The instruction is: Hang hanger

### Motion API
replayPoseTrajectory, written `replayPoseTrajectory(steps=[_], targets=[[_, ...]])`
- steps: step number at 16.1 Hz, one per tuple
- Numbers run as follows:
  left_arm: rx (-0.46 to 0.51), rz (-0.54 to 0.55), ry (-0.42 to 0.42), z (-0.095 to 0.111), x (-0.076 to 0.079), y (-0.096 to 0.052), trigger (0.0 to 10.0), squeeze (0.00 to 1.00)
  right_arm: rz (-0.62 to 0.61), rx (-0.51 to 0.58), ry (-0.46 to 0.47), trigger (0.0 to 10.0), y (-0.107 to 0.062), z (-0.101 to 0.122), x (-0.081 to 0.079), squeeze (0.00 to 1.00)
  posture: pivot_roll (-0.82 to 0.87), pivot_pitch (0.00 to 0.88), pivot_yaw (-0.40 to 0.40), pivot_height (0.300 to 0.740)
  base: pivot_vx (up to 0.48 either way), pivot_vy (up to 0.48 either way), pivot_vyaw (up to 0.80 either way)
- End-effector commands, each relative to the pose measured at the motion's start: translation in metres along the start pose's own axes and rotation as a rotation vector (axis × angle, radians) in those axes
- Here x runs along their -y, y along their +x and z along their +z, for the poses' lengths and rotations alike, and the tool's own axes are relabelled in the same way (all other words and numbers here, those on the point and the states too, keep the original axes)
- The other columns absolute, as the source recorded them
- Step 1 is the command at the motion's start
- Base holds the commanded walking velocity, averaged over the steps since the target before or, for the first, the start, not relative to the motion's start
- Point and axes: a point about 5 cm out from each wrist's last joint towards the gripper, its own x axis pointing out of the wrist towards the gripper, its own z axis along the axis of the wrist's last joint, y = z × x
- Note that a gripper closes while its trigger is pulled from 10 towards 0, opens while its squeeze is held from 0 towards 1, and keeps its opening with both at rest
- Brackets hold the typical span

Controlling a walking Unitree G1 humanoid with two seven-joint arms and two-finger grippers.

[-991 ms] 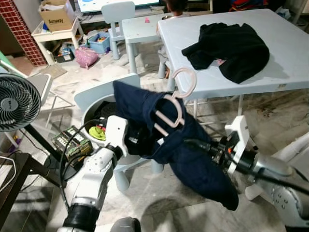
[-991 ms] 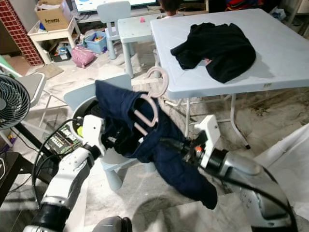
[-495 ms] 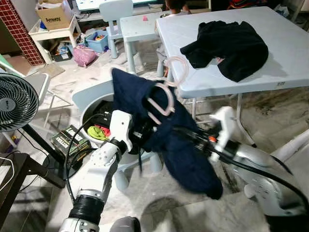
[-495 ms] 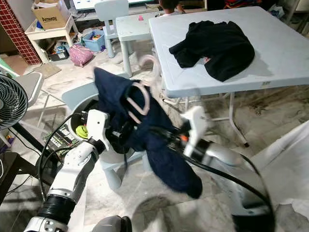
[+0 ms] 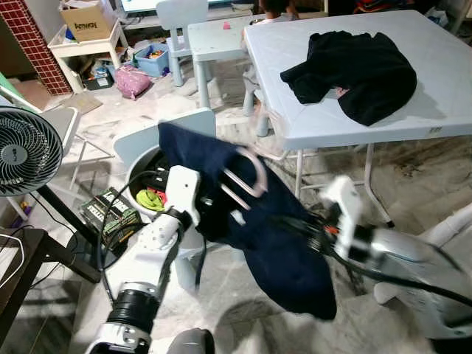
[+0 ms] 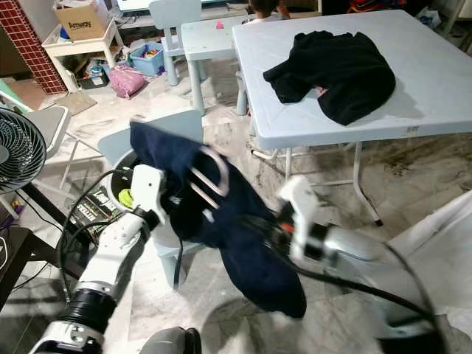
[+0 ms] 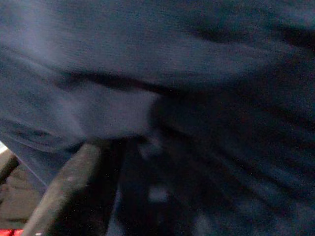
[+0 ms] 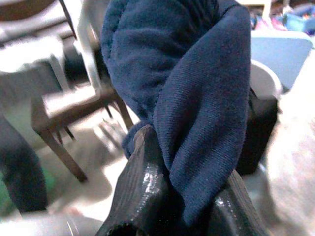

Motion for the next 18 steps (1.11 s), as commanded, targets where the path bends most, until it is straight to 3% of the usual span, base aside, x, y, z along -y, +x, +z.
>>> replayPoseTrajectory(steps=[1, 2, 5, 8, 10, 13, 15, 18], targets=[[0.046, 0.060, 0.033, 0.011, -0.016, 0.001, 0.0, 0.00, -0.008, -0.042, -0.017, 10.0, -0.009, -0.005, 0.005, 0.00, -0.13, 0.025, 0.061, 0.740, 0.000, 0.000, 0.00], [0.039, 0.107, 0.063, 0.011, -0.030, -0.002, 0.0, 0.00, -0.025, -0.092, -0.027, 10.0, -0.025, -0.010, 0.013, 0.00, -0.13, 0.026, 0.062, 0.740, 0.000, 0.000, 0.00], [0.029, 0.204, 0.088, 0.012, -0.057, -0.008, 0.0, 0.00, -0.063, -0.162, -0.051, 10.0, -0.049, -0.014, 0.028, 0.00, -0.13, 0.022, 0.063, 0.740, 0.000, 0.000, 0.00], [0.045, 0.243, 0.105, 0.017, -0.069, -0.008, 0.0, 0.00, -0.084, -0.268, -0.128, 10.0, -0.065, -0.023, 0.039, 0.00, -0.13, 0.017, 0.067, 0.740, 0.000, 0.000, 0.00], [0.048, 0.257, 0.114, 0.019, -0.072, -0.007, 0.0, 0.00, -0.041, -0.315, -0.126, 10.0, -0.078, -0.027, 0.039, 0.00, -0.13, 0.017, 0.069, 0.740, 0.000, 0.000, 0.00], [0.021, 0.276, 0.096, 0.014, -0.078, -0.010, 0.0, 0.00, -0.004, -0.237, -0.086, 10.0, -0.094, -0.007, 0.039, 0.00, -0.13, 0.020, 0.075, 0.740, 0.000, 0.000, 0.00], [-0.017, 0.272, 0.026, 0.005, -0.078, -0.009, 0.0, 0.00, 0.000, -0.033, -0.056, 10.0, -0.107, 0.033, 0.045, 0.00, -0.14, 0.023, 0.080, 0.740, 0.000, 0.000, 0.00], [-0.045, 0.250, -0.035, 0.000, -0.073, -0.006, 0.0, 0.00, 0.074, 0.059, -0.030, 10.0, -0.111, 0.049, 0.039, 0.00, -0.14, 0.024, 0.082, 0.740, 0.000, 0.000, 0.00]])
